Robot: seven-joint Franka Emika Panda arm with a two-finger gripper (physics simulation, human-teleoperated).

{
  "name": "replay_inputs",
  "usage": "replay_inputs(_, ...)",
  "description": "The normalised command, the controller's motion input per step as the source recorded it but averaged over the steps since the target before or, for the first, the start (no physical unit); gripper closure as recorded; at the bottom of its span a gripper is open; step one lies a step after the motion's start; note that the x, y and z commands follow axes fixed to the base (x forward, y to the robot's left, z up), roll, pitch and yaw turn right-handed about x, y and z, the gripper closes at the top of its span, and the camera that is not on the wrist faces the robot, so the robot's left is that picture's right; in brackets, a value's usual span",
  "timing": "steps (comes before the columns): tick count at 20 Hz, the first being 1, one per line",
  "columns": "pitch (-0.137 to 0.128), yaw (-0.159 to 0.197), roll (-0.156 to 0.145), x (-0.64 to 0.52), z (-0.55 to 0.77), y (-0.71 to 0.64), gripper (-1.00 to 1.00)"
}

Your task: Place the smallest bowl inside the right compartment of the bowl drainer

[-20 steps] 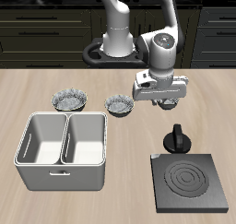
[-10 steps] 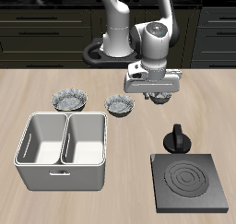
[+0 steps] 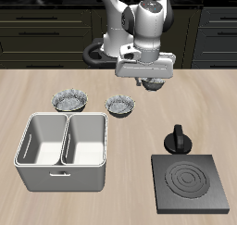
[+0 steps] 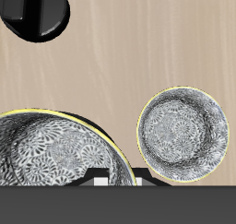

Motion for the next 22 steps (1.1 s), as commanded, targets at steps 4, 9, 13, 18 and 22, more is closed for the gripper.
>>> replay_inputs(4, -0.066, 0.001, -0.036, -0.03, 0.59, -0.37, 1.0)
replay_inputs(9, -0.008, 0.003, -0.002, 0.05, 0.51, -0.38, 1.0)
replay_inputs(13, -0.012, -0.001, 0.008, 0.01, 0.45, -0.32, 1.0)
replay_inputs(18, -0.004, -0.038, -0.022, 0.1, 0.52, -0.49, 1.0)
replay_inputs(22, 0.046, -0.029, 0.061, 0.22, 0.34, -0.49, 1.0)
